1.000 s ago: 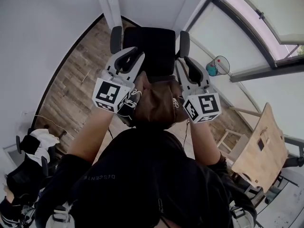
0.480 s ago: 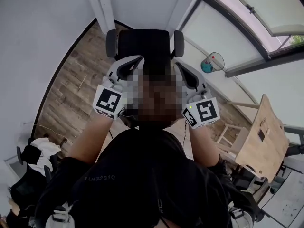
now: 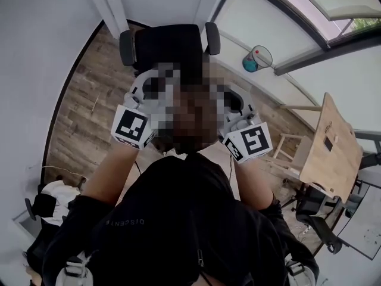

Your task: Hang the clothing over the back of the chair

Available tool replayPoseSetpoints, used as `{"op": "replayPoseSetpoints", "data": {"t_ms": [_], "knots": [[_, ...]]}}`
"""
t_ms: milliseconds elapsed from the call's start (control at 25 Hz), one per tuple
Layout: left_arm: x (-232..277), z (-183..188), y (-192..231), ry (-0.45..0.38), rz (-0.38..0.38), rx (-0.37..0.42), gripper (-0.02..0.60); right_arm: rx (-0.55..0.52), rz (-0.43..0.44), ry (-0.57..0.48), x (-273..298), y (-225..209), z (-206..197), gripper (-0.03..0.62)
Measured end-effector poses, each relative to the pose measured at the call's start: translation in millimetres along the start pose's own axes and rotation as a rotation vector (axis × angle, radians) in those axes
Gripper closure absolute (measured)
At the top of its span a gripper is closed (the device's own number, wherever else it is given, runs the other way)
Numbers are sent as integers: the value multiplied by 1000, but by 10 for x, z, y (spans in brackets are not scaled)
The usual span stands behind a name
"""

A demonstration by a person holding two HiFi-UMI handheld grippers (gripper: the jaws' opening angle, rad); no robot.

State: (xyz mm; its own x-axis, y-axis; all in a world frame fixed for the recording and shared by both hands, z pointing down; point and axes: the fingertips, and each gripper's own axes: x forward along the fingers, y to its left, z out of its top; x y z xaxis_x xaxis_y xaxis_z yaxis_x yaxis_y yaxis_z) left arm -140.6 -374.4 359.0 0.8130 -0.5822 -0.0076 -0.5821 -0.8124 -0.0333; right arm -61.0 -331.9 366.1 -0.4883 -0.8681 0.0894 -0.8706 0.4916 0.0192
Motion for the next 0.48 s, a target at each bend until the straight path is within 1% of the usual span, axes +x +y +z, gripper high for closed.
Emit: {"op": "replayPoseSetpoints", "data": {"t_ms": [160, 280, 400, 480], "knots": [[-73, 64, -192, -10, -12, 0, 563, 5, -5, -3, -211, 72, 2, 589], [-148, 141, -367, -15, -6, 18, 563, 6, -3, -13, -380, 101, 28, 589], [-244, 206, -554, -14, 19, 36, 563, 13, 14, -23, -560, 144, 43, 589], [-331, 234, -697, -9, 42, 28, 563, 16, 29, -25, -707, 198, 43, 589]]}}
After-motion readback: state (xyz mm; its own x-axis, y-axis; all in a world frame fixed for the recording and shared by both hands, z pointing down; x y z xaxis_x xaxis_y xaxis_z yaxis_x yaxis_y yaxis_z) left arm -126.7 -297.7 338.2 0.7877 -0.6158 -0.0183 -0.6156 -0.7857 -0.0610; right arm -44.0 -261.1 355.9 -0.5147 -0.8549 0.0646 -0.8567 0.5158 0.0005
